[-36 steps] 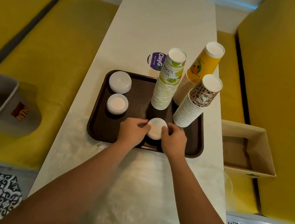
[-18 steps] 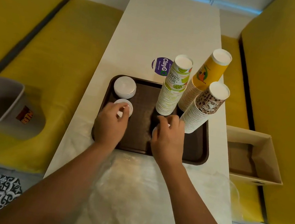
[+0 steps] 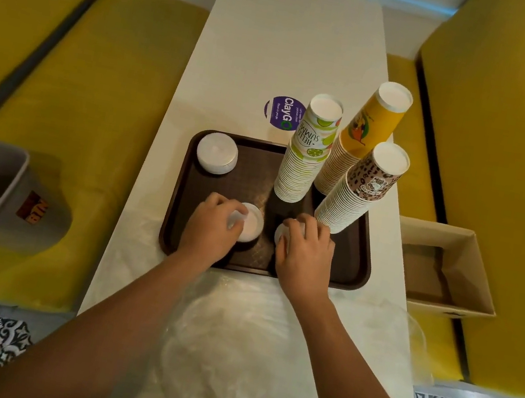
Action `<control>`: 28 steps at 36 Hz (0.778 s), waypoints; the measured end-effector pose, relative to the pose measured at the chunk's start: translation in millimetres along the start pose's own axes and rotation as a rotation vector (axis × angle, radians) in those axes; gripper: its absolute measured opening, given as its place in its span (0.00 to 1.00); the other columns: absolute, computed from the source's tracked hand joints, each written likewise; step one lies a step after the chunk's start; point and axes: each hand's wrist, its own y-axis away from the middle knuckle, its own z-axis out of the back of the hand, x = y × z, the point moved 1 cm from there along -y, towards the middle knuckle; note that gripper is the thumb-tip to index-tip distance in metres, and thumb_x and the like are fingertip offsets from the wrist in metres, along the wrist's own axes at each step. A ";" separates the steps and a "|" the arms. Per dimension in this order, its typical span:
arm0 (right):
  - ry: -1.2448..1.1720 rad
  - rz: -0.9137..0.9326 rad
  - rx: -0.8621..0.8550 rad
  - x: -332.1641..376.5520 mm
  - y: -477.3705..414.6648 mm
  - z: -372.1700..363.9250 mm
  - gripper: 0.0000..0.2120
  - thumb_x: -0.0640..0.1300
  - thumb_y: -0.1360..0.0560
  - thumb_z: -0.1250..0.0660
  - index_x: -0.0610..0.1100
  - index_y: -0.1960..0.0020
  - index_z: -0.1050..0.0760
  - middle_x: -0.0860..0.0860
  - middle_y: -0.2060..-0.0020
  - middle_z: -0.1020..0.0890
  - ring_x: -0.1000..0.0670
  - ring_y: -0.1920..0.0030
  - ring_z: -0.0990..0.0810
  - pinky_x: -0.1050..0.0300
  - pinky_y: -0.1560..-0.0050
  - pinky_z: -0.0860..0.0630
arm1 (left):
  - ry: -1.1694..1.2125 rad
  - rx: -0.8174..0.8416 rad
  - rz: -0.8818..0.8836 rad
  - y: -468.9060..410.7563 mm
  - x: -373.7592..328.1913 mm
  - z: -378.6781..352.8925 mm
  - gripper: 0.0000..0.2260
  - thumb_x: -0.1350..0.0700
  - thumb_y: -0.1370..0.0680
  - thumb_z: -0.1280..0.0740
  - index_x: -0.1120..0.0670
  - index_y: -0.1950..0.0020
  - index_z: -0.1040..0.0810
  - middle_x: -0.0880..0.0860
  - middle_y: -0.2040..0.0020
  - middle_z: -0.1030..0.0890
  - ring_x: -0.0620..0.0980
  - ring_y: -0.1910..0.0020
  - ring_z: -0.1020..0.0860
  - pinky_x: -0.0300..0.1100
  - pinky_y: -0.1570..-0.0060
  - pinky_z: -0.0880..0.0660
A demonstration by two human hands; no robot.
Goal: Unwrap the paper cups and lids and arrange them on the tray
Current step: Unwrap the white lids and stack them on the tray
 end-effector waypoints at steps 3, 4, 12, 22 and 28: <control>-0.013 -0.003 0.000 -6.4 4.1 1.7 0.13 0.44 0.21 0.30 0.45 0.38 0.20 0.46 0.36 0.21 0.40 0.37 0.26 0.41 0.44 0.24 | 0.024 0.020 -0.030 5.8 -7.3 -8.2 0.11 0.52 0.19 0.29 0.46 0.37 0.19 0.49 0.37 0.25 0.51 0.40 0.24 0.45 0.42 0.21; -0.020 0.001 0.003 -7.8 4.9 2.1 0.13 0.44 0.22 0.30 0.45 0.37 0.20 0.45 0.36 0.21 0.40 0.37 0.25 0.41 0.44 0.23 | 0.026 0.023 -0.037 7.1 -8.6 -9.2 0.11 0.52 0.19 0.29 0.46 0.37 0.19 0.49 0.37 0.24 0.50 0.40 0.24 0.45 0.42 0.20; -0.028 -0.007 -0.016 -9.8 9.7 7.4 0.18 0.46 0.23 0.28 0.46 0.34 0.21 0.43 0.30 0.24 0.39 0.30 0.29 0.40 0.37 0.26 | 0.007 -0.268 -0.082 -13.7 -5.9 13.1 0.09 0.50 0.19 0.32 0.48 0.40 0.20 0.53 0.38 0.25 0.55 0.41 0.26 0.46 0.47 0.25; -0.060 0.023 0.053 -16.3 17.3 -1.7 0.23 0.41 0.27 0.22 0.46 0.33 0.22 0.42 0.29 0.25 0.35 0.30 0.29 0.34 0.40 0.23 | -0.473 -0.004 -0.137 -93.3 12.1 53.8 0.26 0.46 0.18 0.32 0.40 0.20 0.34 0.51 0.16 0.42 0.60 0.22 0.40 0.58 0.29 0.32; -0.112 0.012 0.043 -16.9 18.5 -6.6 0.24 0.40 0.26 0.22 0.45 0.31 0.22 0.43 0.28 0.25 0.36 0.29 0.30 0.36 0.39 0.21 | -0.455 0.043 -0.106 -93.6 19.9 46.6 0.21 0.50 0.18 0.31 0.43 0.25 0.28 0.51 0.21 0.31 0.58 0.26 0.34 0.55 0.33 0.28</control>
